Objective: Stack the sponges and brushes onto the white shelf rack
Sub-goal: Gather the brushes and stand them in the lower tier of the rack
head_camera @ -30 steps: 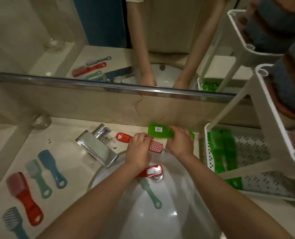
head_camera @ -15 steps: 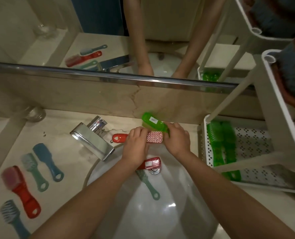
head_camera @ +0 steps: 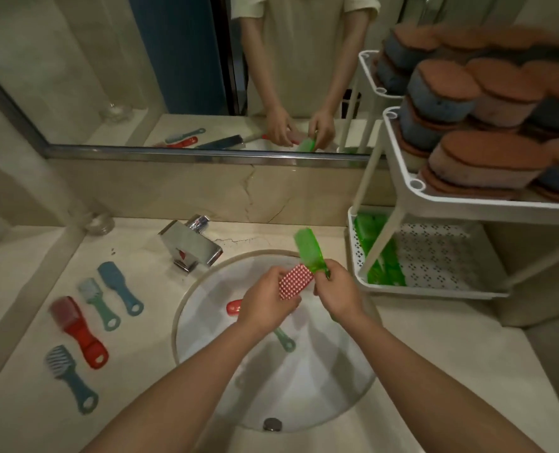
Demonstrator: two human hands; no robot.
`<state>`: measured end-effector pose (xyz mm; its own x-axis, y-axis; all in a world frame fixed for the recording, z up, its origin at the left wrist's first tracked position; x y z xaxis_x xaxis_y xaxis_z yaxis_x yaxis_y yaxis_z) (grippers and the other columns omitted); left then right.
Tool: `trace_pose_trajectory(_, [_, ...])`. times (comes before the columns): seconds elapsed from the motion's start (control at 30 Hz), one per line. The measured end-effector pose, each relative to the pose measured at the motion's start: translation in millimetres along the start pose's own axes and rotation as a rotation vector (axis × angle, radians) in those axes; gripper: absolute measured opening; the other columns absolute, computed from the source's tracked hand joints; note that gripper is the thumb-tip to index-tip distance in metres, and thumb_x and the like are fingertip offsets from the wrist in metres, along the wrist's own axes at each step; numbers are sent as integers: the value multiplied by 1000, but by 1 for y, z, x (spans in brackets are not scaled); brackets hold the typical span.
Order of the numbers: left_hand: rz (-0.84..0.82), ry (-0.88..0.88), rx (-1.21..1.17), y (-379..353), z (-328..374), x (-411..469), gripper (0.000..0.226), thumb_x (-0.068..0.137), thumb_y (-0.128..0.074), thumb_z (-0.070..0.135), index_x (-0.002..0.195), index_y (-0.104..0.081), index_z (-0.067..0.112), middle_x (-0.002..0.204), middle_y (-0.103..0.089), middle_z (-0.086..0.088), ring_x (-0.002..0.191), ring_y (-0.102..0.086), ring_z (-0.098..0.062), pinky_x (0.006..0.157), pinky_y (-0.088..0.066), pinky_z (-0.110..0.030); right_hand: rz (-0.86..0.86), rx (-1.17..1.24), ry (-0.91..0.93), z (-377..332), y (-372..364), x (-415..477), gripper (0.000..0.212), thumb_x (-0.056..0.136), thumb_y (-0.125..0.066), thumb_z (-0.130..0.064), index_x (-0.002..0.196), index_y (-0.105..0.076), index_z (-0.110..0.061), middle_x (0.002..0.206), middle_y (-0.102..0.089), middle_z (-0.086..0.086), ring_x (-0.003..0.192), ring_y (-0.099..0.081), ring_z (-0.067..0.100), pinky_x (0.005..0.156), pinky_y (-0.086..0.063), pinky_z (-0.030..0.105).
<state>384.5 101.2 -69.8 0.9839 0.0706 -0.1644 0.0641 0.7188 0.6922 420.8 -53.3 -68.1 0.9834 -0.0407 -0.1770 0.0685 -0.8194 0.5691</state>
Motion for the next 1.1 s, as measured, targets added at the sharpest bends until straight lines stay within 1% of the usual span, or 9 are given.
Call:
trace_pose_trajectory(0.13, [-30,50,-21,-18,11,-32,34,74,-65,41,100,-46,30,84,-64,9,72,-63,-10,64,-51,-36,4,40,-15,25,27,-34,38,88,-48,-25,118,-55,-47,58,-62,-9,50,-58,7,59,-51,32])
trace_pose_trajectory(0.27, [-37,22,-23,-38,32,-54,36,72,-65,37,102,-49,25,84,-64,5,73,-62,-14,64,-52,-38,-16,48,-60,51,52,-55,29,88,-51,-27,113,-58,-40,51,-61,-6,40,-55,6,54,-53,36])
trace_pose_trajectory(0.43, [-10,14,-59,-67,64,-71,33,73,-65,37,98,-47,29,82,-62,7,72,-60,-10,64,-51,-38,13,53,-17,74,88,-72,14,87,-51,-31,96,-55,-41,55,-64,-1,40,-55,10,55,-53,41])
trace_pose_trajectory(0.5, [-9,12,-75,-80,77,-76,34,73,-65,38,99,-45,30,82,-61,9,73,-60,-10,64,-51,-37,31,50,-7,85,105,-76,16,86,-52,-32,99,-56,-42,57,-65,-1,42,-56,11,56,-53,42])
trace_pose_trajectory(0.6, [-27,4,-95,-99,95,-82,36,72,-64,41,100,-44,32,84,-61,11,74,-60,-9,64,-51,-37,60,28,3,100,132,-78,23,84,-56,-33,106,-60,-36,66,-65,1,57,-62,21,60,-56,45])
trace_pose_trajectory(0.73, [-41,-9,-141,-116,120,-82,38,72,-63,43,103,-43,35,87,-61,13,75,-61,-7,58,-48,-31,99,24,10,115,160,-71,26,83,-58,-31,109,-62,-29,70,-62,1,60,-63,26,61,-55,45])
trace_pose_trajectory(0.9, [-126,61,-371,-127,156,-65,56,79,-68,19,125,-36,16,99,-57,2,83,-60,-14,68,-50,-34,124,204,-19,115,181,-51,32,85,-57,-15,116,-58,-24,65,-57,-1,54,-57,20,56,-51,39])
trace_pose_trajectory(1.03, [-148,158,-471,-125,178,-45,58,82,-64,5,130,-33,8,96,-54,-4,73,-55,-12,45,-43,-14,173,271,-54,111,195,-26,38,89,-48,-4,125,-55,-15,76,-61,11,59,-53,18,53,-39,28])
trace_pose_trajectory(1.1, [-140,195,-510,-123,182,-36,59,83,-62,3,135,-34,10,92,-55,-6,69,-54,-12,42,-42,-14,170,265,-64,108,199,-14,38,91,-46,-4,128,-53,-13,85,-61,9,69,-56,19,60,-41,29])
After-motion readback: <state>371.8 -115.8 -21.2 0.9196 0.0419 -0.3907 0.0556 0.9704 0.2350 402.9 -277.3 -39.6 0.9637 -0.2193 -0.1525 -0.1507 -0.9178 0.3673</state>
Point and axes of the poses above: each hand's wrist, its own x-axis towards the middle knuckle, its own y-axis out of the back of the hand, z = x × y, the point moved 5 cm from there along x, towards the middle knuckle
